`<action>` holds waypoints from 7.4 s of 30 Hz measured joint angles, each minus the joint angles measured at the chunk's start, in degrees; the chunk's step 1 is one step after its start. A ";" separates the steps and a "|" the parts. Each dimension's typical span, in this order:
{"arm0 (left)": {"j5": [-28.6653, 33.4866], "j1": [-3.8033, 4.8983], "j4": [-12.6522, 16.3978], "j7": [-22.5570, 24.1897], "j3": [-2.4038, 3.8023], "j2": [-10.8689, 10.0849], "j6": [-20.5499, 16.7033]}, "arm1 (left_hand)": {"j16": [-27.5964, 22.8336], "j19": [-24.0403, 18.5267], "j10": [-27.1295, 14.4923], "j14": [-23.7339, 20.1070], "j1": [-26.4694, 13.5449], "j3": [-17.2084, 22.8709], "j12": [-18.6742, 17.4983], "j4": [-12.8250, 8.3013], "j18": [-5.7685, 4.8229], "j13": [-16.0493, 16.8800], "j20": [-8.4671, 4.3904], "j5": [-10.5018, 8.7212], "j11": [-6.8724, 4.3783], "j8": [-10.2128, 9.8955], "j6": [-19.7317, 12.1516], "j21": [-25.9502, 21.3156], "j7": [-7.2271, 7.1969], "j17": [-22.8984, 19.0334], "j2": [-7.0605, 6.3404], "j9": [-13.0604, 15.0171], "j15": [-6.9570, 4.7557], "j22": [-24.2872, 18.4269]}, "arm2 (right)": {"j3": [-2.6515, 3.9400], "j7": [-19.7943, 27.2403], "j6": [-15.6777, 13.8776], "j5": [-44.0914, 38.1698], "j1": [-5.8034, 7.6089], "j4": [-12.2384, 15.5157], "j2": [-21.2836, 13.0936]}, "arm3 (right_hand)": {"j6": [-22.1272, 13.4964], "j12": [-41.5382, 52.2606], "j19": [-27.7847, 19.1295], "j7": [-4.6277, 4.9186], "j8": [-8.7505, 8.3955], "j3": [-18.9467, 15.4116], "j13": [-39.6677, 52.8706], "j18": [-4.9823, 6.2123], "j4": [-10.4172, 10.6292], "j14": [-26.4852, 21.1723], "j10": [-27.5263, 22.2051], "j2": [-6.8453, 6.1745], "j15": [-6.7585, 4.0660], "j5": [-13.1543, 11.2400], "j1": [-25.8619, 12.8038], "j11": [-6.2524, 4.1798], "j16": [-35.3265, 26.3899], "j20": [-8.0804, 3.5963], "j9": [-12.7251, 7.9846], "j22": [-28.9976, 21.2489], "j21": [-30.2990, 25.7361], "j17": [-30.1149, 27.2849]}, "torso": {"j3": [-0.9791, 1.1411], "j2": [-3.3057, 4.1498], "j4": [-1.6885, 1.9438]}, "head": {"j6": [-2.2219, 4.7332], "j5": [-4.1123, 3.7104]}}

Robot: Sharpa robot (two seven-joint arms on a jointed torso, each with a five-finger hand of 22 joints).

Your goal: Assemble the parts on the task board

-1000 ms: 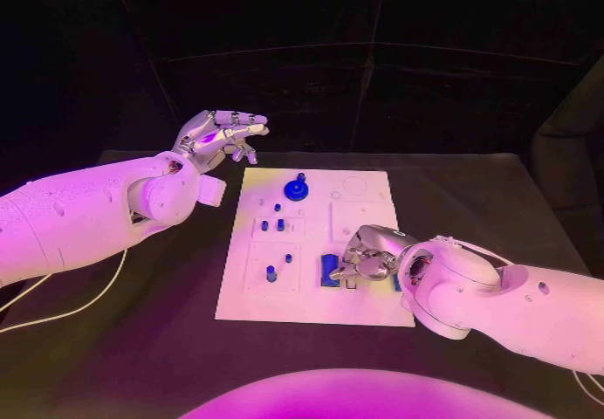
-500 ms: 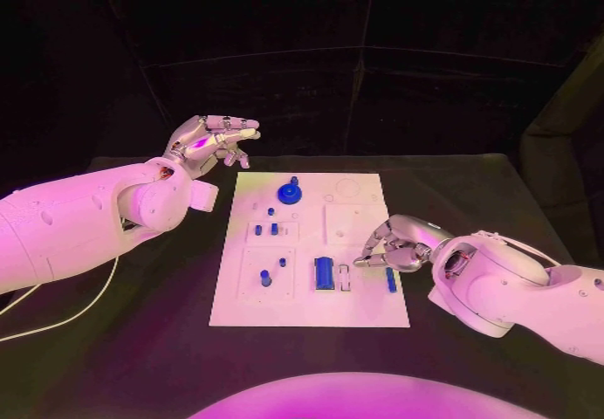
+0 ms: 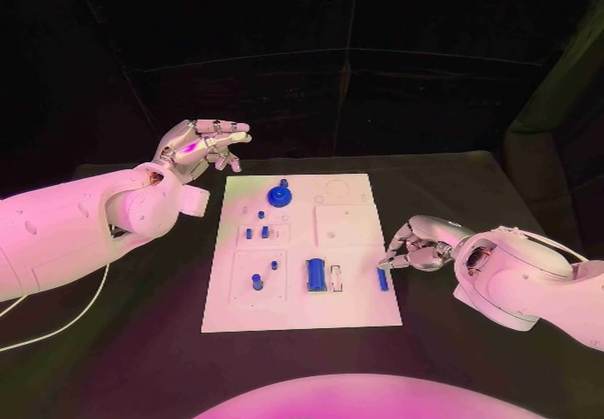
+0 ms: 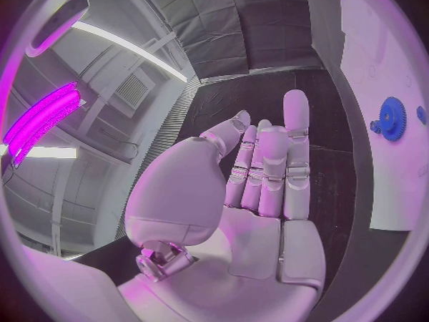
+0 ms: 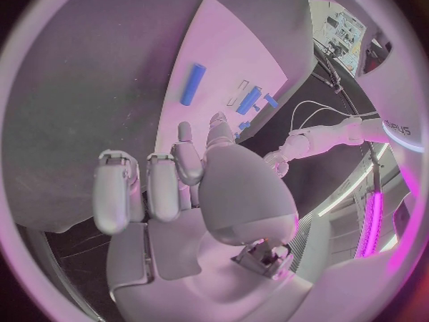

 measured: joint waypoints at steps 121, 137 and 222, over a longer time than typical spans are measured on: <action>0.00 -0.04 0.16 0.01 -0.01 -0.41 0.44 | 0.00 0.00 0.01 0.00 0.00 0.01 0.28 0.00 0.00 0.00 0.00 0.00 -0.01 0.27 0.01 0.00 0.01 0.01 0.00 0.00 0.00 -0.06 | -0.03 -8.79 -2.68 6.34 -2.77 -1.35 13.45 | 4.84 3.86 0.83 -1.55 -2.18 10.84 1.77 0.00 -1.59 0.10 1.68 -0.43 -0.35 11.44 0.19 -0.84 2.12 -0.83 0.02 0.00 1.34 3.92 | -0.12 -0.02 0.20 | -1.13 1.67; 0.00 -0.03 0.25 0.00 -0.01 -0.50 0.46 | 0.00 0.00 0.00 0.00 0.00 0.01 0.28 0.00 0.00 0.00 0.00 0.00 -0.01 0.27 0.01 0.00 0.01 0.01 0.00 0.00 0.00 -0.05 | -0.06 -9.25 -2.38 4.92 -2.78 -2.38 14.20 | 5.61 3.60 0.83 -1.56 -2.48 7.49 1.72 -0.01 2.54 -0.09 2.30 -0.99 -0.54 4.43 -4.72 -1.47 2.12 -0.83 0.32 0.00 1.34 3.91 | -0.12 -0.02 0.20 | -0.97 1.73; 0.55 -0.07 -0.40 0.57 -0.07 0.06 0.52 | -3.80 -1.39 -0.41 -3.62 -0.25 -1.77 1.57 0.50 -0.01 0.00 0.52 0.00 -0.01 1.12 -0.22 -1.66 0.19 -6.61 -0.15 0.00 0.11 -0.92 | -0.07 12.94 7.04 19.53 2.37 -8.40 9.42 | -3.45 -41.28 -22.40 2.99 -7.03 1.40 -27.32 7.62 -4.87 -8.04 -15.27 1.05 2.65 -3.16 8.54 2.62 -38.12 1.94 -0.19 -35.24 -32.71 -38.26 | -0.25 -0.71 0.08 | 0.40 0.85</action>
